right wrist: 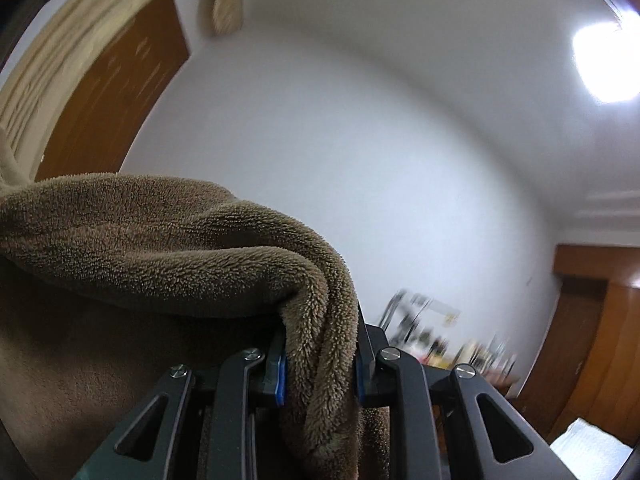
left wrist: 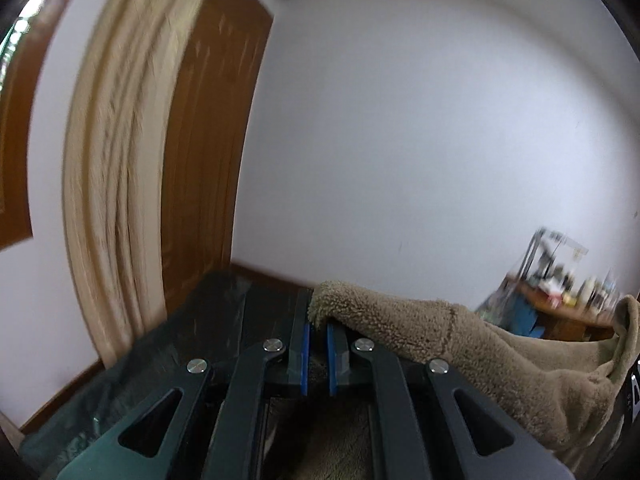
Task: Fold clothes
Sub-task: 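Lower both grippers, laying the held fleece edges down onto the bed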
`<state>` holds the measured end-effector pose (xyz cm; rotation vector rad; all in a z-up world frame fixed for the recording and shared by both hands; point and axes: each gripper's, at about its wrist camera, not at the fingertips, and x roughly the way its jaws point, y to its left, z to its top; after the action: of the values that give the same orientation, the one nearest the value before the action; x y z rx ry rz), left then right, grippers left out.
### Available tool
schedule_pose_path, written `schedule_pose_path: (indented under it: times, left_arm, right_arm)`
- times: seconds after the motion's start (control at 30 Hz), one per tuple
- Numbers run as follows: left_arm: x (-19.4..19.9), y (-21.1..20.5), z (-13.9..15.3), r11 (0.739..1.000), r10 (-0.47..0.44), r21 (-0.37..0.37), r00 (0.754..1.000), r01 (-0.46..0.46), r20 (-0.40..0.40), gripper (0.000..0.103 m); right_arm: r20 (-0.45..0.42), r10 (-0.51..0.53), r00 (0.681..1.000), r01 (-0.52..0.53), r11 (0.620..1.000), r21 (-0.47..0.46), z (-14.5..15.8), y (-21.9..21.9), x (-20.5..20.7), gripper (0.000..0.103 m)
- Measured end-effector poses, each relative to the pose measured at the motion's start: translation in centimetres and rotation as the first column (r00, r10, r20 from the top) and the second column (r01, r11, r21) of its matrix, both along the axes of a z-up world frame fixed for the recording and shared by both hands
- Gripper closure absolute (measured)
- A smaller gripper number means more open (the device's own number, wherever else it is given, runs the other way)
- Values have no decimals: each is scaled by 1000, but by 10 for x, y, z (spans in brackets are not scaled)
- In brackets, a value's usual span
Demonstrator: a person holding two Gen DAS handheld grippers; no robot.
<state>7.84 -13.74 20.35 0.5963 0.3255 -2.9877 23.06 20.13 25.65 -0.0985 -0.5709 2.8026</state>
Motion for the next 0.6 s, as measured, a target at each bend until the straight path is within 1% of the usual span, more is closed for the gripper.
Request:
schedule_pose_path:
  times: [0.03,0.1,0.13,0.2,0.27,0.3,0.33,0.37,0.43,0.47,0.53,0.6]
  left_arm:
    - [-18,1,-12,1000,-1,-4,999,1,44,95]
    - [-48,7,-38,1000,-5,-13,992,7,128,95]
    - [-61,10,-50,1000,-4,-20,986,7,166,95]
    - [-82,16,-72,999,-1,-37,973,10,230,95]
    - [-97,24,-91,998,2,-58,959,16,282,95]
    - [-104,28,-100,997,3,-69,951,19,308,95]
    - [-112,31,-109,997,7,-79,943,20,332,95]
    - [-119,33,-118,996,11,-89,935,22,355,95]
    - [-132,37,-136,994,24,-105,910,21,414,95]
    - [-139,39,-145,993,31,-113,896,21,443,95]
    - [-152,38,-160,993,37,-114,867,23,496,95]
    - [-161,38,-172,993,40,-116,844,26,535,94]
  right_arm:
    - [37,4,999,-4,1000,-9,-7,2,-10,80]
    - [146,12,989,-9,1000,-26,-27,7,-39,80]
    - [190,18,982,-12,999,-32,-32,4,-55,80]
    - [292,31,956,-18,999,-48,-53,11,-74,80]
    - [391,50,919,-24,997,-72,-103,37,-74,80]
    - [434,61,899,-27,996,-85,-110,37,-85,80]
    - [469,73,880,-29,995,-100,-126,34,-102,80]
    - [501,81,862,-29,993,-113,-140,31,-110,80]
    - [563,100,821,-25,990,-138,-166,24,-126,80]
    - [593,110,798,-20,988,-156,-174,15,-137,80]
    - [644,142,752,-10,979,-205,-190,22,-146,80]
    - [668,162,727,3,971,-240,-201,33,-156,76]
